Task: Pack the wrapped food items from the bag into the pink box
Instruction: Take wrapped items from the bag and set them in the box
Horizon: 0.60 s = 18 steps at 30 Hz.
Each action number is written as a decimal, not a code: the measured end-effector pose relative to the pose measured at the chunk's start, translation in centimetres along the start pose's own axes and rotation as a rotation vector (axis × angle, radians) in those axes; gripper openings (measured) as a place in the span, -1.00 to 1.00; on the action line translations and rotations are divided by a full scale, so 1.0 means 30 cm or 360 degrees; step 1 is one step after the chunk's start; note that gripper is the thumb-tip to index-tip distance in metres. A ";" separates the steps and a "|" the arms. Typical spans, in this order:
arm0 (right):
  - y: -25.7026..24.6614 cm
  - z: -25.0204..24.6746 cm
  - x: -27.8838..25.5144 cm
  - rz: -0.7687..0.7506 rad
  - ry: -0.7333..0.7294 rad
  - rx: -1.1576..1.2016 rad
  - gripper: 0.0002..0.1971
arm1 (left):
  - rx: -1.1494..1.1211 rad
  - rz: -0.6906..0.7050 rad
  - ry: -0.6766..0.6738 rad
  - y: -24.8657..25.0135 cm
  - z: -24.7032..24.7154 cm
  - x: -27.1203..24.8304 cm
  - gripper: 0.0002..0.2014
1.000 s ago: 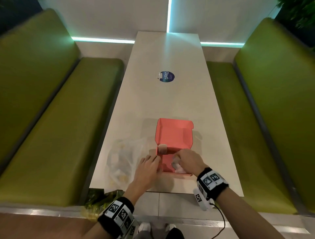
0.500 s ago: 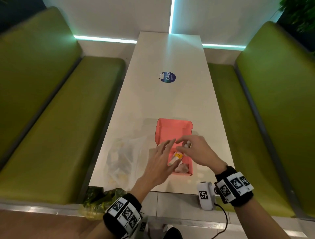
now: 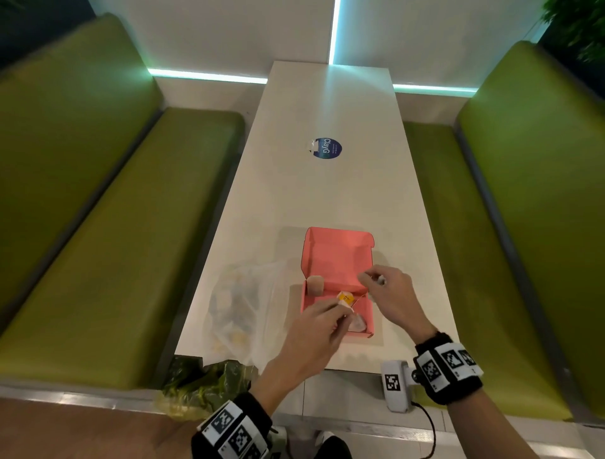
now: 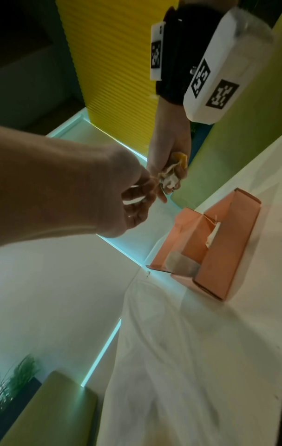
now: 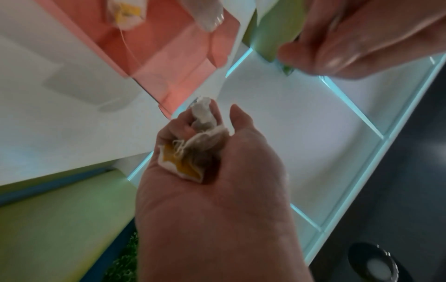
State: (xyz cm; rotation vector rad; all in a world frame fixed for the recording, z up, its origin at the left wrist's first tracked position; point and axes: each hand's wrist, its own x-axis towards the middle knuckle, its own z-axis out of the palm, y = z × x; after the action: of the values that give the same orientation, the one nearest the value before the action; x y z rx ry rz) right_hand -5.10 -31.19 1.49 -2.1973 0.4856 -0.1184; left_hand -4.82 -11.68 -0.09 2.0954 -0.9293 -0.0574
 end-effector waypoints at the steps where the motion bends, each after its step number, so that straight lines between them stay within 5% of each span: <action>1: 0.013 0.023 -0.001 0.0017 -0.0015 -0.0081 -0.84 | 0.0062 -0.0047 -0.0025 -0.016 0.011 0.000 -0.80; 6: 0.047 0.137 0.002 -0.0002 -0.0276 -0.0676 -0.86 | 0.0463 -0.0322 -0.0270 -0.137 0.026 0.004 -0.78; 11: 0.034 0.231 0.030 -0.0161 -0.0294 -0.0724 -0.82 | 0.0696 -0.0344 -0.0443 -0.213 0.039 -0.015 -0.75; 18: 0.010 0.323 0.047 -0.0241 -0.0151 -0.0731 -0.77 | 0.0682 -0.0252 -0.0321 -0.251 0.082 -0.039 -0.92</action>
State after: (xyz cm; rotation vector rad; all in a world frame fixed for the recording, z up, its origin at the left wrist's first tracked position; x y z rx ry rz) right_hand -1.47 -24.75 -4.92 -2.6753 0.3129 0.0206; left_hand -2.03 -9.68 -7.31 2.5971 -0.9544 -0.1667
